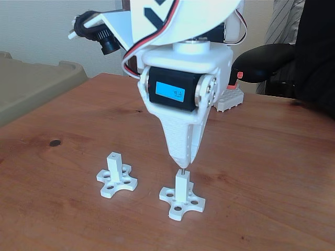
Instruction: Grab the screw and set it in the hole.
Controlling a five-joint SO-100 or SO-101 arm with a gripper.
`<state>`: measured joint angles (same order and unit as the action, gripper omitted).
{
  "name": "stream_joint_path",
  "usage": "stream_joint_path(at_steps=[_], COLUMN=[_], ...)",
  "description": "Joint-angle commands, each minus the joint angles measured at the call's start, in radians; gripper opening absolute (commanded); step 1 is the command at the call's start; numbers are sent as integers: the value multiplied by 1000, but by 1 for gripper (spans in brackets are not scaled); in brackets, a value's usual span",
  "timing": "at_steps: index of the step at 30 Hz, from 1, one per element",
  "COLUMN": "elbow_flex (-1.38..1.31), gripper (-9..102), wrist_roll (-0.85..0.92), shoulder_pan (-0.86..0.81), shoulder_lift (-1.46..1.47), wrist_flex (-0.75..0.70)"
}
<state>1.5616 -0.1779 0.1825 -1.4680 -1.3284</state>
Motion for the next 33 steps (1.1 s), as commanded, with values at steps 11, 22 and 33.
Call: stream_joint_path(at_steps=[11,22,33], elbow_flex=[-51,-51,-52], gripper=[-1,0,0], wrist_roll=[2,0,6], shoulder_pan=[2,2,-9], shoulder_lift=[-18,-11,2], wrist_flex=[12,14,25])
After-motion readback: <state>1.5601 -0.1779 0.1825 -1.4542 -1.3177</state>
